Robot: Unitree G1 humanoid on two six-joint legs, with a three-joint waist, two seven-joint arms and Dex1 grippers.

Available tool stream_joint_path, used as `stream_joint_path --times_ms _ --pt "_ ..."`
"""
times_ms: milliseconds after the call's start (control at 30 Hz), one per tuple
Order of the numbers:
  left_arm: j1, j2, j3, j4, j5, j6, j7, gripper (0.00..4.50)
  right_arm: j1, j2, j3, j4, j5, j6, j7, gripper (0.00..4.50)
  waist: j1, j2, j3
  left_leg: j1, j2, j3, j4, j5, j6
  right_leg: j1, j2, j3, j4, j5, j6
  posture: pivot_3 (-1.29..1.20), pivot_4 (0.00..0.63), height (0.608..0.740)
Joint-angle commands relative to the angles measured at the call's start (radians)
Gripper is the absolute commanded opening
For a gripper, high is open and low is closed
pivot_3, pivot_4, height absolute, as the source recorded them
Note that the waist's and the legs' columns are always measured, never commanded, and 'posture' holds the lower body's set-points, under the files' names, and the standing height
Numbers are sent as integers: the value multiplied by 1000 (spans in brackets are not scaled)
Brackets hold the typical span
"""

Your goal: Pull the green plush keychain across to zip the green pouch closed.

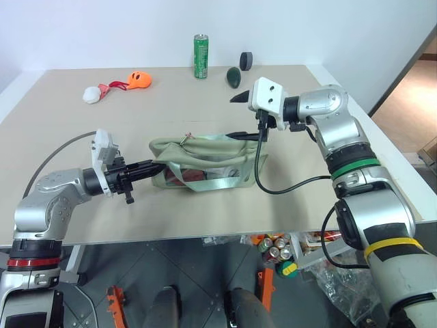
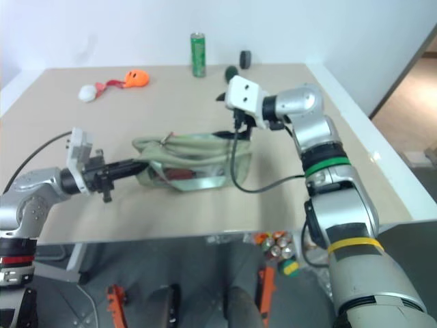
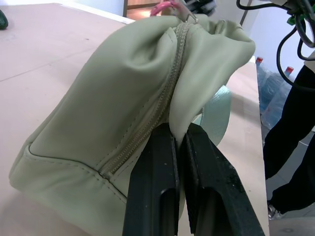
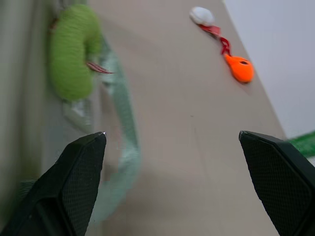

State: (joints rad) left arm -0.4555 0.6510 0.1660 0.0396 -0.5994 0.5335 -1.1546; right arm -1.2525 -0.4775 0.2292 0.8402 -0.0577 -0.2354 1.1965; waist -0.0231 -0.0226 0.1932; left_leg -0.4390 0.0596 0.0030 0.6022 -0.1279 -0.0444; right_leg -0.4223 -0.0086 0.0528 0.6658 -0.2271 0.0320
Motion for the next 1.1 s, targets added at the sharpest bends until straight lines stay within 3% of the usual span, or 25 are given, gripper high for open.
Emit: stream_joint_path --times_ms 33,433,1100 --pt "2 0 -10 -18 -10 25 15 0 22 13 0 -87 22 12 40 4476 0 0 0 0 0 0 0 0 0 0 0 0 0 0 0 0 150 740" --pt "-4 -3 -8 -13 -20 28 23 0 72 65 6 -247 61 109 94 4476 0 0 0 0 1 0 0 0 0 0 1 0 0 0 0 0 150 740" --pt "2 -10 4 -6 -24 16 28 0 67 181 49 -256 40 105 53 4476 0 0 0 0 1 0 0 0 0 0 1 0 0 0 0 0 150 740"
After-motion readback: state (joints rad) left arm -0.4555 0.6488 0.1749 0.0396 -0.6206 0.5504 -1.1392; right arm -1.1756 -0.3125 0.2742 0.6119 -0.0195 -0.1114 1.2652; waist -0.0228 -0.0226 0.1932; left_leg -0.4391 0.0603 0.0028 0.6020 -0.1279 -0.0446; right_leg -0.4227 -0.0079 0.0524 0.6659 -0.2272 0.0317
